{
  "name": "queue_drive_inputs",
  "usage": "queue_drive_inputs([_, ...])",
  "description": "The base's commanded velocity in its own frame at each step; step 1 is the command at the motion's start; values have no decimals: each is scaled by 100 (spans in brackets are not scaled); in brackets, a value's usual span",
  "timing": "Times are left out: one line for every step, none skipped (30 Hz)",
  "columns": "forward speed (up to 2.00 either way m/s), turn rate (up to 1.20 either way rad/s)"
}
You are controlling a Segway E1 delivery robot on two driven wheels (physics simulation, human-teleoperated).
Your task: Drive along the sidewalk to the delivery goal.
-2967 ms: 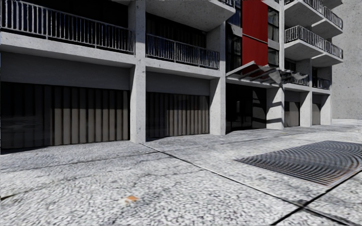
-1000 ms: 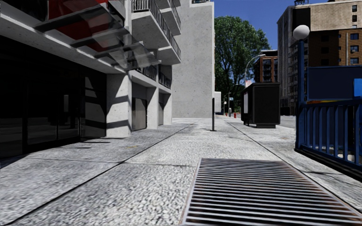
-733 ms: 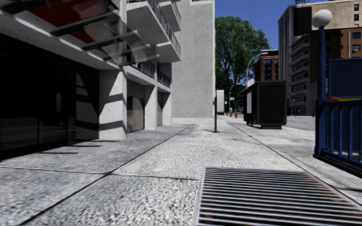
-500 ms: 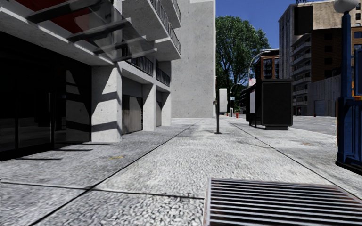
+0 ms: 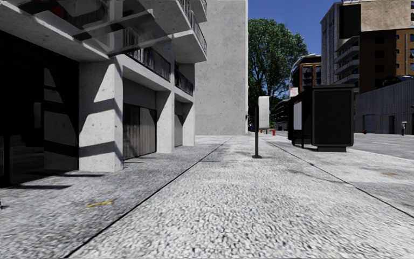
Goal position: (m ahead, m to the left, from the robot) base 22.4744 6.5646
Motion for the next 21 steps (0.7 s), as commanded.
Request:
queue_drive_inputs([200, 0])
queue_drive_inputs([200, 0])
queue_drive_inputs([200, 0])
queue_drive_inputs([200, 0])
queue_drive_inputs([200, 0])
queue_drive_inputs([200, 0])
queue_drive_inputs([200, 0])
queue_drive_inputs([200, 0])
queue_drive_inputs([200, 0])
queue_drive_inputs([200, 0])
queue_drive_inputs([200, 0])
queue_drive_inputs([200, 0])
queue_drive_inputs([200, 0])
queue_drive_inputs([200, 0])
queue_drive_inputs([200, 0])
queue_drive_inputs([200, 0])
queue_drive_inputs([200, 0])
queue_drive_inputs([200, 0])
queue_drive_inputs([200, 0])
queue_drive_inputs([200, 0])
queue_drive_inputs([200, 0])
